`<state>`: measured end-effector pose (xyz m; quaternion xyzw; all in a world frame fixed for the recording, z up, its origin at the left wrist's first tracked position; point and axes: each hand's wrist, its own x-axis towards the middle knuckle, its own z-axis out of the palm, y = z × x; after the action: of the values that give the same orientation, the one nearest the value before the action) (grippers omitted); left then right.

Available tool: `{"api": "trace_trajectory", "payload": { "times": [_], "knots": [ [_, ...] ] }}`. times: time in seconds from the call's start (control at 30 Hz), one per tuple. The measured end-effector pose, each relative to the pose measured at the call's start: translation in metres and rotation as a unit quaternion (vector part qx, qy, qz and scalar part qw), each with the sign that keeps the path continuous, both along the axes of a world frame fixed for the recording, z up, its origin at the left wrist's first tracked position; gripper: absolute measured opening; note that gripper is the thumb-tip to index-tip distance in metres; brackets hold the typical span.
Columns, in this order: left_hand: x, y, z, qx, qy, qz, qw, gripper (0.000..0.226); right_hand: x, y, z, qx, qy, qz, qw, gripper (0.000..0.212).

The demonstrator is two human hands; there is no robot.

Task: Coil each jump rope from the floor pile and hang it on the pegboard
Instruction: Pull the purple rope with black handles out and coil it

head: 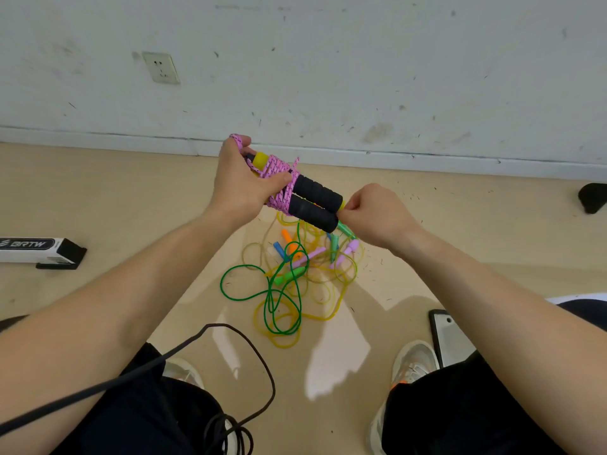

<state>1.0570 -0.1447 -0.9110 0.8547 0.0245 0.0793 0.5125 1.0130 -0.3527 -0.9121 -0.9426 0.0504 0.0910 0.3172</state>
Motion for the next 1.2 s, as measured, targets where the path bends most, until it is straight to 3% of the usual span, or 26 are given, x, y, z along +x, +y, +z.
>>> {"api": "trace_trajectory", "payload": {
  "times": [0.1,0.2,0.33,0.43,0.7,0.83,0.93,1.1,1.2],
  "knots": [
    [-0.01,-0.013,-0.005,0.067,-0.065,-0.013,0.996,0.083,-0.001,0.005,-0.004,-0.076,0.007,0.007,0.997,0.027],
    [-0.022,-0.023,-0.007,0.129,-0.126,-0.019,0.983,0.075,-0.002,0.007,-0.005,-0.081,0.023,0.0,0.996,0.027],
    [-0.033,-0.033,-0.013,0.212,-0.184,-0.032,0.959,0.067,-0.001,0.012,-0.008,0.08,0.097,-0.072,0.989,0.015],
    [-0.037,-0.039,-0.027,0.313,-0.197,-0.049,0.928,0.065,-0.001,0.022,-0.006,0.162,0.105,-0.091,0.977,0.008],
    [-0.029,-0.032,-0.043,0.404,-0.19,-0.038,0.894,0.061,-0.004,0.029,0.009,0.219,0.072,-0.067,0.971,0.011],
    [-0.027,-0.033,-0.044,0.363,-0.171,-0.083,0.912,0.07,-0.009,0.027,0.01,0.208,0.029,-0.059,0.976,0.024],
    [-0.029,-0.034,-0.042,0.247,-0.125,-0.116,0.954,0.074,-0.01,0.021,0.012,0.258,0.004,-0.066,0.964,0.016],
    [-0.042,-0.041,-0.039,0.178,-0.086,-0.178,0.964,0.072,-0.006,0.004,0.016,0.446,0.124,-0.034,0.886,0.02],
    [-0.043,-0.041,-0.034,0.125,-0.043,-0.189,0.973,0.078,-0.002,-0.01,0.012,0.569,0.198,-0.013,0.798,0.036]
  ]
}}
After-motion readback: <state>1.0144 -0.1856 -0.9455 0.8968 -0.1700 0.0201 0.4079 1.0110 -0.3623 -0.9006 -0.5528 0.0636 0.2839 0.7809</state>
